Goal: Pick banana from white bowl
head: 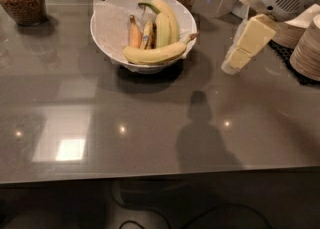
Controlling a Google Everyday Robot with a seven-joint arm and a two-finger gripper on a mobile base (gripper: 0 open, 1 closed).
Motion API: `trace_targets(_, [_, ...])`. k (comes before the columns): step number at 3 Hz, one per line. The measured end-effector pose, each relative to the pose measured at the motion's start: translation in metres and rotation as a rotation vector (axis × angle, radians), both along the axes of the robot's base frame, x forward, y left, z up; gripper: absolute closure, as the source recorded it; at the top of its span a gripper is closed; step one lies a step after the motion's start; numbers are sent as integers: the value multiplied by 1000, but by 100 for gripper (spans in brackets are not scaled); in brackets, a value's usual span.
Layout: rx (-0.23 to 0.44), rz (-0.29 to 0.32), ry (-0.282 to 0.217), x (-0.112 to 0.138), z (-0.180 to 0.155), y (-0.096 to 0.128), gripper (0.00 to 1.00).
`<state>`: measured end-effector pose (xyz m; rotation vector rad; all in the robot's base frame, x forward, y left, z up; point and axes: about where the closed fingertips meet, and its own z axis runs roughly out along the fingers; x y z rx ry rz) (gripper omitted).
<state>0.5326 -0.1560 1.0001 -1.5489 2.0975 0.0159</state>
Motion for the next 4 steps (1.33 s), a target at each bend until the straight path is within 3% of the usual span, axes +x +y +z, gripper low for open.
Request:
trace_targets(2, [131,-70,-20,80,7,50,0])
trace_targets(3, [128,-65,-12,87,2,62,0])
trace_targets(4, [149,-71,-4,107,-11,89,0])
